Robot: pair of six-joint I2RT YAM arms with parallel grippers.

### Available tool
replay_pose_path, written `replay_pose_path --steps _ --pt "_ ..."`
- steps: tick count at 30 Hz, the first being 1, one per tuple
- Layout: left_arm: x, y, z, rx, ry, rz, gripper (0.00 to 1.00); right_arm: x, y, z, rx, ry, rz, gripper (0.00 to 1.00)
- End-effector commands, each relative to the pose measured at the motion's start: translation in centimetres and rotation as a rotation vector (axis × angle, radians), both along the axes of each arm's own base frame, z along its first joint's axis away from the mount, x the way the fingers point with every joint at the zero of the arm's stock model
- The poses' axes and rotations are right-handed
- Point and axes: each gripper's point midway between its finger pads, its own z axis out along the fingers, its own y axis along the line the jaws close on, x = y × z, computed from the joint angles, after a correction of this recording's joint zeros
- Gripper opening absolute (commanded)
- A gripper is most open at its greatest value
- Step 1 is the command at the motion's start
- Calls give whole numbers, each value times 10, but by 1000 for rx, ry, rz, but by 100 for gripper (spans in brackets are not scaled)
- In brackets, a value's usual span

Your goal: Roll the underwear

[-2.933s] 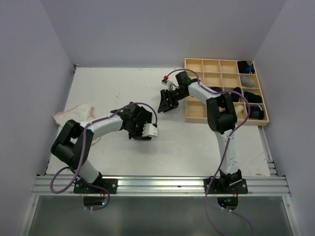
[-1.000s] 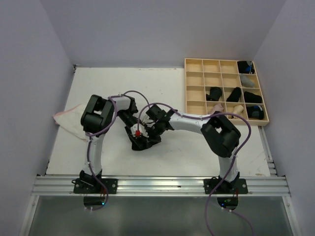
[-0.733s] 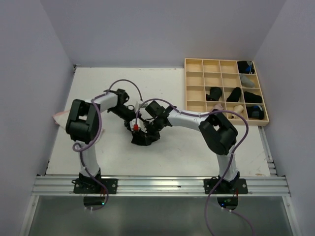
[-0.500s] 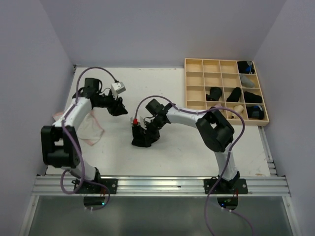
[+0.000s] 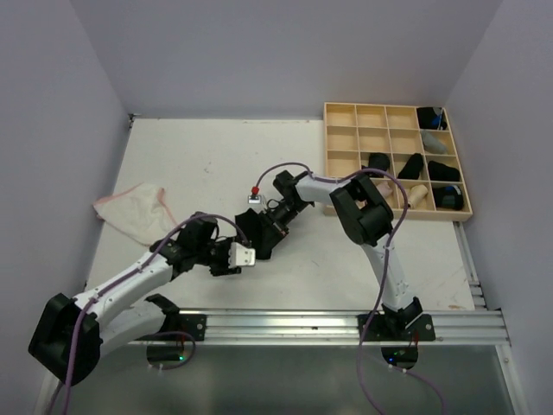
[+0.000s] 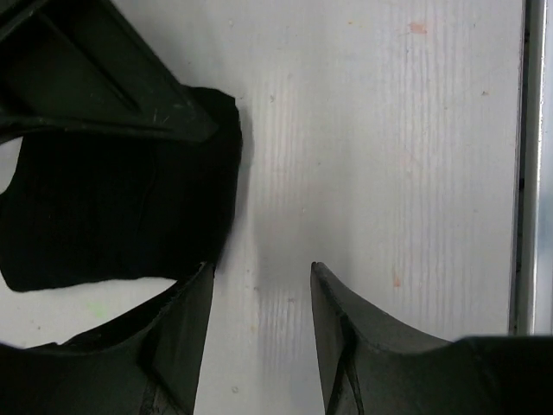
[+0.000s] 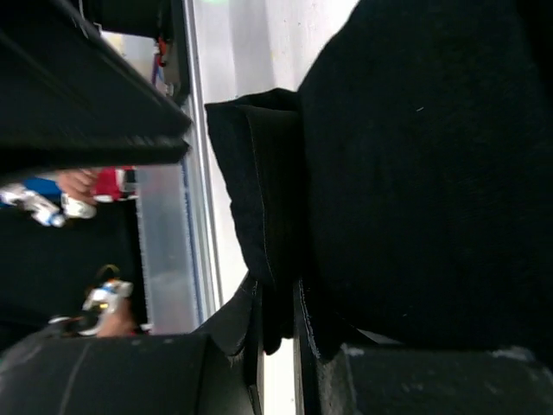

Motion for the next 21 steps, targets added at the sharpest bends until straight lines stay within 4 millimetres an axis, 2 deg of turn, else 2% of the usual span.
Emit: replay_pose_path --steps 1,2,3,6,11,19,20,21 --pt "33 -21 17 2 -242 5 52 -13 -23 -47 -248 54 15 0" --pt "35 -23 18 7 -253 2 52 -9 -20 -45 -254 60 13 0" --pt "38 -22 15 29 -271 4 52 -11 -22 -52 -274 83 17 0" --pt "34 -34 12 57 -321 -60 52 -9 -19 -56 -307 123 5 0" --pt "34 -41 1 103 -366 -106 54 -3 -12 -55 -325 158 -17 0" --pt "44 -31 -33 248 -361 -104 55 -3 -8 -55 -352 221 -27 0" --pt "44 -31 -36 258 -354 -106 55 -3 -7 -54 -347 228 -29 0" --pt "41 -29 -45 285 -323 -120 50 -3 -7 -53 -349 233 -32 0"
